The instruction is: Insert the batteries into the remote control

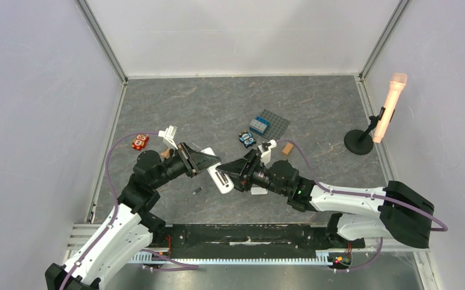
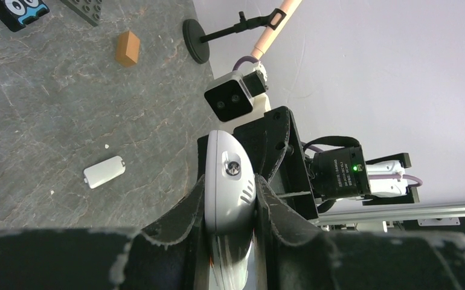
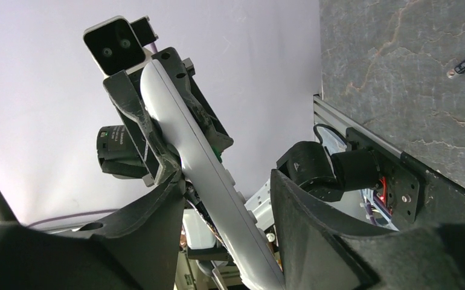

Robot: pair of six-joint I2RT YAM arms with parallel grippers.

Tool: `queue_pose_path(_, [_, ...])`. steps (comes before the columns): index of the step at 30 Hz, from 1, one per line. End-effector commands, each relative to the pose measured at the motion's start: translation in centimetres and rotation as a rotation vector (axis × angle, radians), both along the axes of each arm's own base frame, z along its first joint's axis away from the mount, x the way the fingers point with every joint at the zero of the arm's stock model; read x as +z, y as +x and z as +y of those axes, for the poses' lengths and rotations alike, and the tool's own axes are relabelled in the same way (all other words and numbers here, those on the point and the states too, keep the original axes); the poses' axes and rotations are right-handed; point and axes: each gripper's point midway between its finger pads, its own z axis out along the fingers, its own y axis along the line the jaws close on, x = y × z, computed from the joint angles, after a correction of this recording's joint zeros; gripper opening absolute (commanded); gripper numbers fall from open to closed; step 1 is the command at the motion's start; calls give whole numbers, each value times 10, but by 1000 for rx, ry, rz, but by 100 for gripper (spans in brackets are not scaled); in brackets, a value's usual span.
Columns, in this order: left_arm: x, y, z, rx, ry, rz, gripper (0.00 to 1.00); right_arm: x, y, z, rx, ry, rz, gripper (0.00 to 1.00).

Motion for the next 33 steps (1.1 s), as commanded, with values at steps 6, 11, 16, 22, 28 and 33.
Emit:
queue_pose_path(6, [28,3,-1,3,-53,-70,2,8,-6,-1,41,35,-16,45])
queue_pose_path(11, [32,3,0,18,-89,-41,2,3,-7,-2,43,29,-12,37])
queue_pose_path(16, [35,3,1,34,-135,31,2,-1,-9,-6,39,31,-13,24])
queue_pose_path(22, [40,2,2,48,-208,118,2,-2,-9,-9,32,22,-33,21])
queue_pose_path(28, [43,1,4,61,-294,193,2,-6,-7,-12,20,-13,-60,19])
queue_pose_path(33, [42,0,4,61,-325,208,2,-8,-6,-12,13,-42,-83,19])
